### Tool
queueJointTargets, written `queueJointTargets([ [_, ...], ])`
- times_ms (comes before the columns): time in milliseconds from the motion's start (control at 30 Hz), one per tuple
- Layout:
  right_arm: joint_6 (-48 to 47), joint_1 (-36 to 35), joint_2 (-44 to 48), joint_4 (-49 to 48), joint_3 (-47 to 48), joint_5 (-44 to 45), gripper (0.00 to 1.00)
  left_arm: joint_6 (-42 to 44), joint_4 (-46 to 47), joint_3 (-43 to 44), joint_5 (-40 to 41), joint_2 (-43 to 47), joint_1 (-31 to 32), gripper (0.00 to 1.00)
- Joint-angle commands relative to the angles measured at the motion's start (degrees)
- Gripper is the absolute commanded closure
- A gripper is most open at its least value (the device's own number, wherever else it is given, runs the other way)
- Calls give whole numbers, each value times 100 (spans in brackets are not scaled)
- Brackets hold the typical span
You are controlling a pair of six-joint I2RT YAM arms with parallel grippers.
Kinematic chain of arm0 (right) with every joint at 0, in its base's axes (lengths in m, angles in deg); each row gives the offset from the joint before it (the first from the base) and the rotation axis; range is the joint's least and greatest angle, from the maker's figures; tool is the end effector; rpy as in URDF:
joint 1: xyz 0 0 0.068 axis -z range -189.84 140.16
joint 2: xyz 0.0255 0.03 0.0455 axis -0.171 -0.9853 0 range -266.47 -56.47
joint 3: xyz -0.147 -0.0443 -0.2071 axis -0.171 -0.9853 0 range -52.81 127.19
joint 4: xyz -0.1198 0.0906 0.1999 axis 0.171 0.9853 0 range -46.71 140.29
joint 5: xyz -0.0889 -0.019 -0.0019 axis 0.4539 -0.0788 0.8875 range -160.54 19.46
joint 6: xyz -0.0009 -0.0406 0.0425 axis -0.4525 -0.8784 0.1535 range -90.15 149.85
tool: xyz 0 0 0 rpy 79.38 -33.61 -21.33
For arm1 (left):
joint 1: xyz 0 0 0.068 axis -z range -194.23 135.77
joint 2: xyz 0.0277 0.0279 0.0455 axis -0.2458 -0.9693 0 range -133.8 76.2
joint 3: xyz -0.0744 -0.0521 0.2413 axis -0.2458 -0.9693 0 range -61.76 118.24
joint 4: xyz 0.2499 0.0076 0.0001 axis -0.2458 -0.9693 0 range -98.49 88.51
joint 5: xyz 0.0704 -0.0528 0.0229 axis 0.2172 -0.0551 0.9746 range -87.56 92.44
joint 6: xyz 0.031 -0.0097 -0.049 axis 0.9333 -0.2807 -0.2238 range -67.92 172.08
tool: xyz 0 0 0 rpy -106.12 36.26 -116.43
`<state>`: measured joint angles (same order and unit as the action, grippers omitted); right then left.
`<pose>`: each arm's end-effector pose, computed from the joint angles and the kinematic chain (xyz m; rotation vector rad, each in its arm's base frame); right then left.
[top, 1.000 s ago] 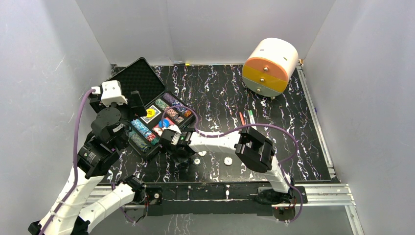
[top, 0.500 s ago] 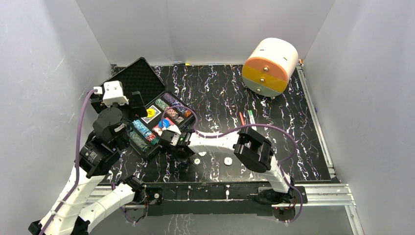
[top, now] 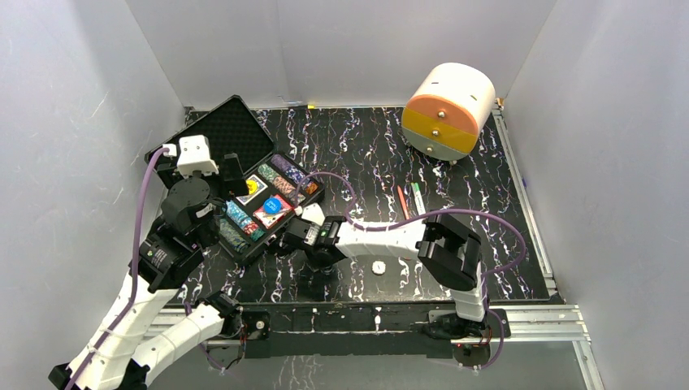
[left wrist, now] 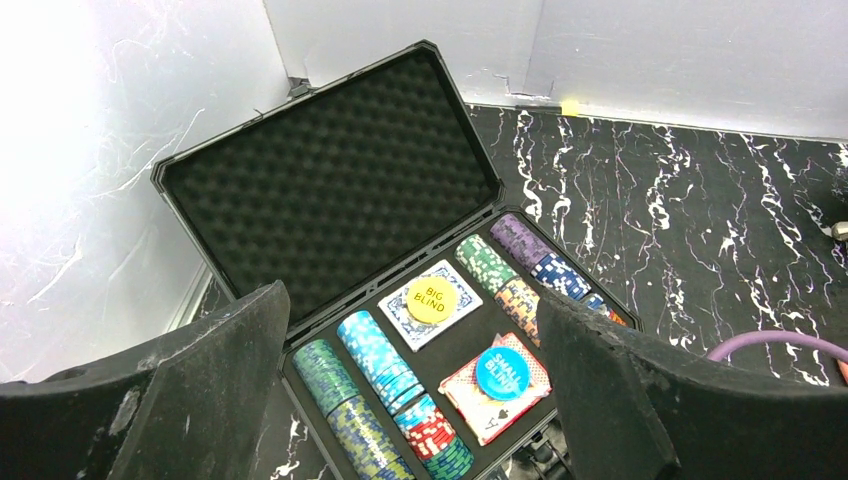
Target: Pack up texas hold em set
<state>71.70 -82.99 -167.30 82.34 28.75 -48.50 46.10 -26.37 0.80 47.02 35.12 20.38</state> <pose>0.1263 0.3616 0.1788 -0.6114 2.5440 0.1485 0.1252 -0.0500 0.4117 -0.1913 1.6022 0.0868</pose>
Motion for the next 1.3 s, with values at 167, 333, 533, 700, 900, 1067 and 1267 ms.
queueJointTargets([
  [167, 123, 11, 38, -185, -153, -42, 51, -90, 17, -15, 18, -5, -16, 7],
  [333, 88, 24, 42, -284, -151, -51, 50, -88, 19, -25, 20, -22, -14, 7],
  [533, 113, 24, -62, -57, -45, -48, 42, -73, 10, -34, 27, -23, -15, 7],
  [700, 117, 20, -31, 14, 20, -40, 38, -69, 10, -38, 34, -21, -16, 7],
  [900, 187, 74, -206, 90, 71, -226, 35, -61, 10, -34, 34, -30, -15, 7],
  [1067, 337, 117, -201, 21, -152, -398, 35, -84, -54, 6, 34, -60, -12, 5],
  [1267, 344, 268, -223, -285, -437, -642, 39, -140, -87, 21, -14, -111, -11, 4],
])
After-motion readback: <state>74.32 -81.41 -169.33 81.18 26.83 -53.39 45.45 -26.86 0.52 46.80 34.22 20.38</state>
